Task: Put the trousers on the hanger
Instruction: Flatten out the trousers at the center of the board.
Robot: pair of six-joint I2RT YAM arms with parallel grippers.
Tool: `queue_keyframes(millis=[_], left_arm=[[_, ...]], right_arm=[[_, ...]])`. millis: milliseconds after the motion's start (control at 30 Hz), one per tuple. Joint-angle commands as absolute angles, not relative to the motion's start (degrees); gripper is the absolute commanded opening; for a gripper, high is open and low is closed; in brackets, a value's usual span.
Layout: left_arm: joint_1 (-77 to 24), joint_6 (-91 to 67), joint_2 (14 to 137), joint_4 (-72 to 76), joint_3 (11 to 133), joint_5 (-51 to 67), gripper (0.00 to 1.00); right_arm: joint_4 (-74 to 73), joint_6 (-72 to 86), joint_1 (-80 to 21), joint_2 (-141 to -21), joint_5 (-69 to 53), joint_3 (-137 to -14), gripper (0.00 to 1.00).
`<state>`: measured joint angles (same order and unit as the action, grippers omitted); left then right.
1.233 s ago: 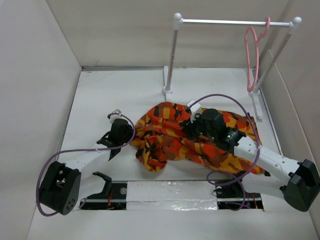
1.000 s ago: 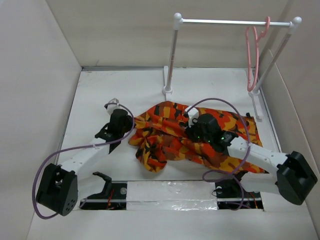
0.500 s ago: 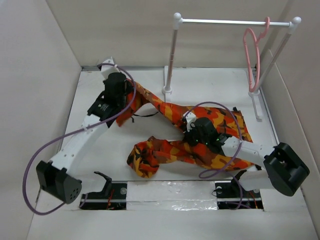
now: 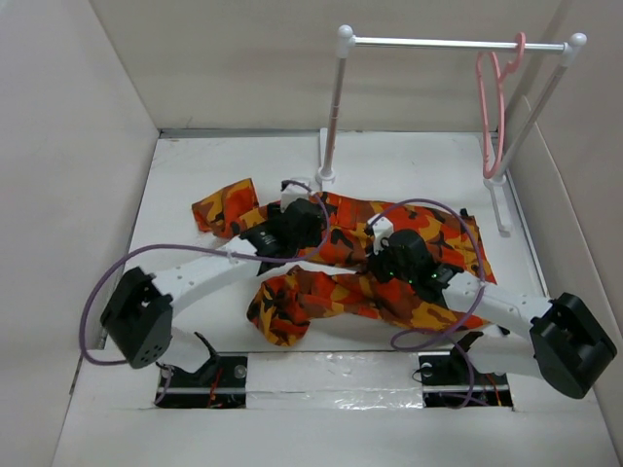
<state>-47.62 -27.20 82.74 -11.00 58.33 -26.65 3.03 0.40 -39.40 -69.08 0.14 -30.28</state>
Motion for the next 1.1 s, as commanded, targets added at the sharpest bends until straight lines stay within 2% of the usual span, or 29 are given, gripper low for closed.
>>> queue_keyframes(millis=[0, 33, 100, 133, 200, 267, 333, 500, 633, 733, 833, 1067], left_arm=[[-43.44, -32.42, 70.25, -8.36, 56.00, -33.65, 0.66], [-37.33, -33.56, 65.53, -4.61, 52.33, -33.40, 0.64], [-27.74, -36.73, 62.07, 1.46, 47.83, -23.51, 0.63], [-17.24, -38.48, 60.48, 6.19, 44.42, -14.51, 0.60], [-9.53, -42.34, 60.82, 9.39, 42.55, -9.77, 0.57], [-2.94, -43.15, 63.80, 10.98, 43.06, -9.58, 0.55], [2.77, -44.64, 69.83, 10.11, 46.03, -5.75, 0.48], [6.94, -46.41, 81.54, 10.99, 51.58, 2.09, 0.40], [8.52, -45.35, 91.55, 6.69, 57.29, -2.27, 0.42], [10.98, -45.61, 96.31, 6.94, 58.62, -1.15, 0.45], [10.99, -45.01, 98.43, 9.12, 58.36, -0.53, 0.46], [10.99, -45.97, 102.30, 12.30, 59.85, 2.98, 0.44]], right_arm=[[3.33, -1.41, -39.64, -67.24, 1.67, -32.87, 0.18], [3.60, -1.41, -39.64, -67.24, 1.58, -33.05, 0.18], [4.30, -1.67, -40.17, -67.32, 0.71, -33.40, 0.16], [4.48, -1.76, -40.17, -67.50, 0.53, -33.49, 0.13], [4.22, -2.02, -41.30, -67.50, 0.70, -33.40, 0.02], [4.04, -2.28, -41.31, -66.54, 1.23, -32.79, 0.00], [3.96, -2.37, -41.92, -64.87, 1.76, -31.74, 0.00], [4.39, -2.11, -41.92, -62.05, 1.32, -30.06, 0.00], [3.52, -2.46, -42.63, -61.17, 1.76, -29.97, 0.00], [2.73, -2.81, -43.15, -60.30, 2.11, -30.06, 0.01], [2.03, -3.25, -43.15, -59.07, 2.29, -29.97, 0.05], [2.20, -3.17, -43.15, -59.32, 2.11, -30.15, 0.06]])
